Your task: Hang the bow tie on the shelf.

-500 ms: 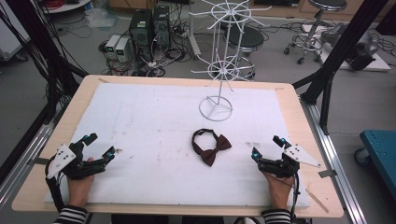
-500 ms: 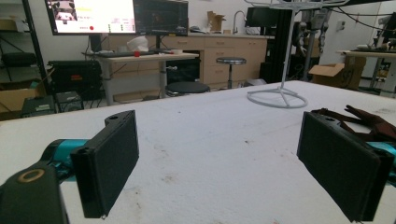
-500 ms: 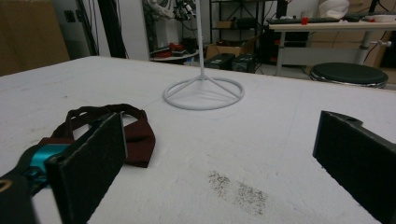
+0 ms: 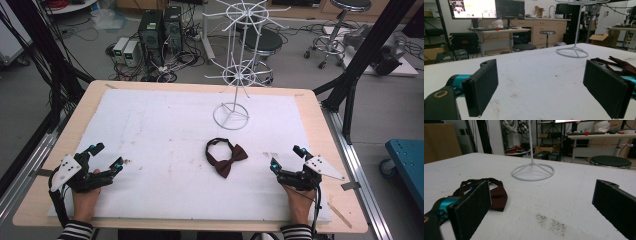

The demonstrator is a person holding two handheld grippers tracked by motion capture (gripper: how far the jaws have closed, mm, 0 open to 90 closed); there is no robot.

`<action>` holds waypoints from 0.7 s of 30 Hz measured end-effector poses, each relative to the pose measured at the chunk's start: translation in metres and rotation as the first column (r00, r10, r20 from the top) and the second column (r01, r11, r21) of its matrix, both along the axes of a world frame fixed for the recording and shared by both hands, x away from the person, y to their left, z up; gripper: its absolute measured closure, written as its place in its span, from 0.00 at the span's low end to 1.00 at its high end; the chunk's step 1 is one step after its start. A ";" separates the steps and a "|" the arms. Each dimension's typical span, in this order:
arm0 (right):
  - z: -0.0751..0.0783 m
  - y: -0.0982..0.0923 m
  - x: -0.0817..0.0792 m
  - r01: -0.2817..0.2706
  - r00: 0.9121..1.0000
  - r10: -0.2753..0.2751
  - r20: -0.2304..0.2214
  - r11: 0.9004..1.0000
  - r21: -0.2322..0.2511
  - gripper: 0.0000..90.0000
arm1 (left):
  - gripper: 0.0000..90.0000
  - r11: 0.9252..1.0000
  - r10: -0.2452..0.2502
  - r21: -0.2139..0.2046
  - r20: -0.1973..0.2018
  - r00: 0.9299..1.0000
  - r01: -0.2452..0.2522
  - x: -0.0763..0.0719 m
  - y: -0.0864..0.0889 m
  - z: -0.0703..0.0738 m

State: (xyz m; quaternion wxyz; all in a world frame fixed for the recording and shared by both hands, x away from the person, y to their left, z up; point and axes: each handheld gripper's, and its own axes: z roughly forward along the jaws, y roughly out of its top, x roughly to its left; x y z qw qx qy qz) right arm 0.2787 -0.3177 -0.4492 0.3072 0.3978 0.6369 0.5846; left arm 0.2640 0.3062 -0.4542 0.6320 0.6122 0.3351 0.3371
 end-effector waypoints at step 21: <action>0.030 -0.001 0.004 -0.103 0.995 0.103 0.000 0.995 0.003 0.02 | 0.15 1.000 0.000 -0.001 -0.007 1.000 0.000 0.001 0.000 0.000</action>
